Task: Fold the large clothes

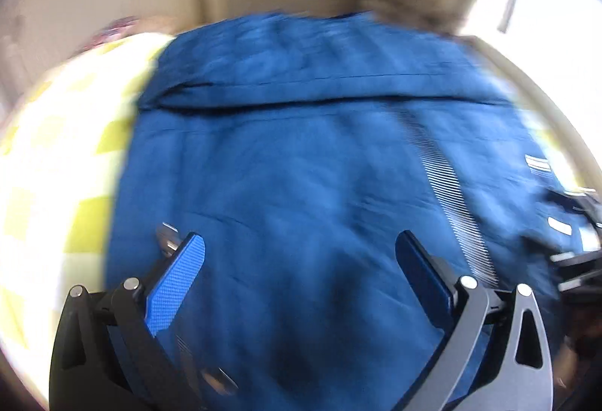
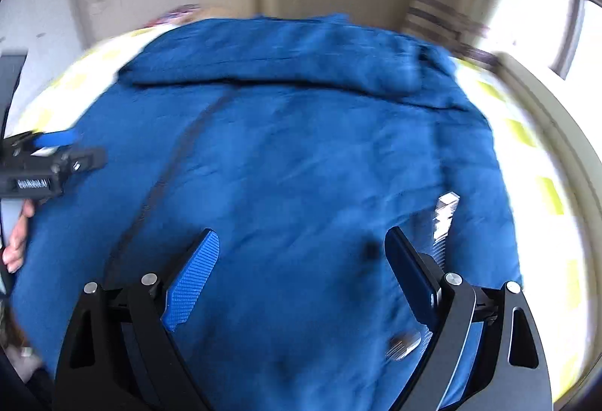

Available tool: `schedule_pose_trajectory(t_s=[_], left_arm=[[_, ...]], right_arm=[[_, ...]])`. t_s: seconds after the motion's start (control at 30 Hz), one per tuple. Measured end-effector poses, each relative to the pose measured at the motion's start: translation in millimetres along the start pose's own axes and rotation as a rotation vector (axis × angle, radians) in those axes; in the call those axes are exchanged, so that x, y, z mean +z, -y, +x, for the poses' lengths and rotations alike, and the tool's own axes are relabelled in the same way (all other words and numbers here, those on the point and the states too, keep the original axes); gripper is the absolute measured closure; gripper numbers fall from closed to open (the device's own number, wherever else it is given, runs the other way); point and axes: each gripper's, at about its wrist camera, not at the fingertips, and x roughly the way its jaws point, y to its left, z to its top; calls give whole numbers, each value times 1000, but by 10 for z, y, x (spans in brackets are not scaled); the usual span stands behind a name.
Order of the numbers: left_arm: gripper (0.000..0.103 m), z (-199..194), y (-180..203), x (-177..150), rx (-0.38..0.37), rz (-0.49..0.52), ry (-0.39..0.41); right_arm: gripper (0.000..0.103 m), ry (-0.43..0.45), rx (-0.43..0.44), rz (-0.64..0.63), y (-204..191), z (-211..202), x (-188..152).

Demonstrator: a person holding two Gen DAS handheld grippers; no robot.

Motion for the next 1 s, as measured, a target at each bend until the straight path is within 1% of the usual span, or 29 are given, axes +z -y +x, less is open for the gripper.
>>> schedule_pose_trajectory(t_s=[0.03,0.07,0.13,0.17,0.2,0.23,0.27,0.3,0.33,0.37,0.4,0.43,0.47,0.5,0.57,0.6,0.67,0.73,0.77,0.8,0.87,0.9,0.93,0.97,1.0], left_arm=[[2,-74,108,-80,-5,51,10],[2,-78,219,-179,26,112,1],[2,84,343,-355,89,197,-65],[2,75,328,-411,82,187,-24],[2,59,273,-432,61,151,-22],[2,51,250,-415,49,138,-39],[2,-3,237,-407,56,127,-42],[2,-53,227,-417,60,121,-30],[2,-127,215,-441,52,121,-4],[2,-159,207,-464,48,127,5],[2,-145,198,-512,61,138,-12],[2,-102,178,-572,72,144,-38],[2,-147,165,-635,67,157,-3],[2,-183,159,-674,76,163,5],[2,-275,95,-710,70,150,1],[2,-332,33,-718,63,137,13],[2,-508,-81,-762,70,115,50],[2,-664,-257,-842,110,101,71],[2,-702,-381,-897,150,87,66],[2,-717,-463,-957,173,71,59],[2,-670,-705,-1097,194,7,20],[2,-676,-778,-1155,171,-27,19],[2,-712,-865,-1228,122,-81,32],[2,-739,-941,-1308,73,-133,30],[2,-763,-956,-1345,63,-140,38]], right_arm=[[17,5,-5,-48,-108,-35,-55],[17,0,-17,-110,-229,-50,-119],[17,2,-74,-182,-345,-57,-201],[17,-10,-73,-184,-346,-69,-197],[17,-23,-69,-179,-334,-83,-182],[17,-26,-82,-171,-312,-143,-158],[17,-2,-102,-178,-313,-229,-150],[17,34,-101,-194,-328,-331,-154],[17,52,-82,-207,-323,-389,-164],[17,59,-47,-229,-325,-431,-200],[17,32,-30,-248,-320,-395,-258],[17,-15,-35,-261,-312,-315,-333],[17,-38,-30,-251,-276,-249,-422],[17,-5,5,-186,-185,-298,-479],[17,-11,47,-113,-60,-372,-549],[17,-1,40,-102,-9,-451,-581],[17,25,-6,-90,128,-655,-691],[17,40,-53,-38,369,-849,-816],[17,42,-81,3,521,-918,-905],[17,38,-94,45,674,-954,-1007],[17,15,-103,123,883,-946,-1194],[17,6,-91,154,947,-934,-1301],[17,8,-70,170,976,-931,-1384],[17,33,-71,170,970,-957,-1455],[18,46,-74,158,928,-972,-1507]])
